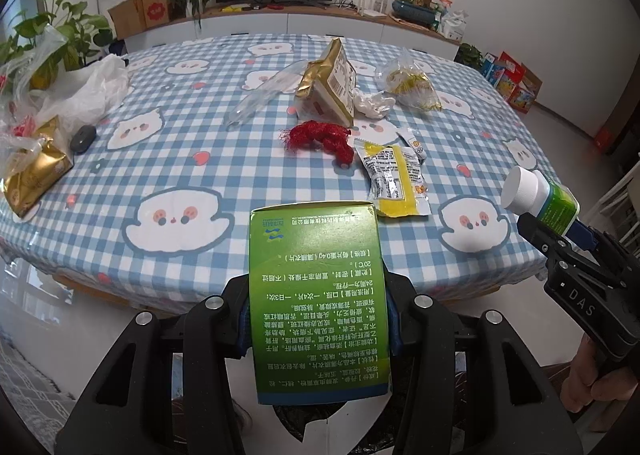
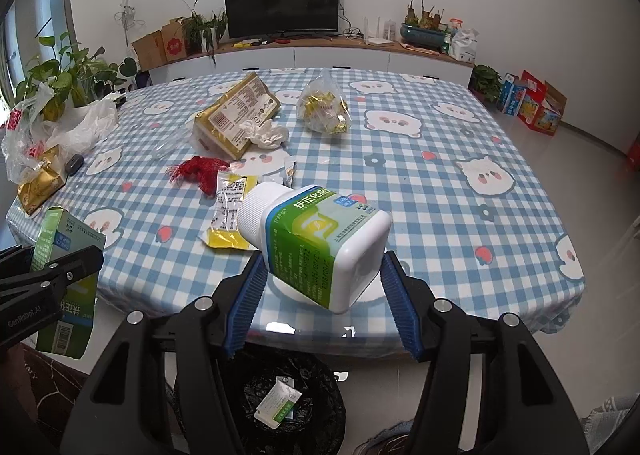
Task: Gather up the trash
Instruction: 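Lift the green box and white pill bottle off the table, then carry the pill bottle over the bin and open the right tool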
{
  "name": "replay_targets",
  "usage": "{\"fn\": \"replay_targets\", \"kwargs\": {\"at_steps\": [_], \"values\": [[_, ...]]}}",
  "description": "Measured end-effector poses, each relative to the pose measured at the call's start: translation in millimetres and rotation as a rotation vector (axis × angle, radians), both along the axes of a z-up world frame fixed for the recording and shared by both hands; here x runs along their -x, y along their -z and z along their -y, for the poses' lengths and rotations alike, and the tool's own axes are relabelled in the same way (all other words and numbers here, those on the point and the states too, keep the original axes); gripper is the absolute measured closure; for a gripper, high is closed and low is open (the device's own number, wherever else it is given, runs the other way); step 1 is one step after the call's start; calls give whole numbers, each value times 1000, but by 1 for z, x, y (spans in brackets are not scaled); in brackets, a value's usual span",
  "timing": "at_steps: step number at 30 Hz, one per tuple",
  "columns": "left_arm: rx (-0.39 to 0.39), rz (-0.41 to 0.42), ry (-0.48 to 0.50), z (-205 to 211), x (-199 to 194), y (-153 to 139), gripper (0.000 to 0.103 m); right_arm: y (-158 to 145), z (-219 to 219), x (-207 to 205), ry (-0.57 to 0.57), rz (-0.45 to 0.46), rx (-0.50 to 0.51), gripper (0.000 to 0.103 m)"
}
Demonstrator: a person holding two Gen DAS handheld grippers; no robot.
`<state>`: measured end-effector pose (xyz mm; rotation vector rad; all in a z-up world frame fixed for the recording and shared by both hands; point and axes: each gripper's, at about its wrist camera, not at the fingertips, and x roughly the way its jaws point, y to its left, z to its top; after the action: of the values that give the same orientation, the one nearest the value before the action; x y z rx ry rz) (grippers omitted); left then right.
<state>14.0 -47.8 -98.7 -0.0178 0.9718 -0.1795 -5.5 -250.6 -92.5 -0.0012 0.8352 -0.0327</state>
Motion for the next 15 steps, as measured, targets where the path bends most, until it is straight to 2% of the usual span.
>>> {"fn": "replay_targets", "kwargs": {"at_steps": [15], "values": [[18, -38, -32, -23, 52, 26, 56, 24, -22, 56, -12, -71, -13, 47]]}}
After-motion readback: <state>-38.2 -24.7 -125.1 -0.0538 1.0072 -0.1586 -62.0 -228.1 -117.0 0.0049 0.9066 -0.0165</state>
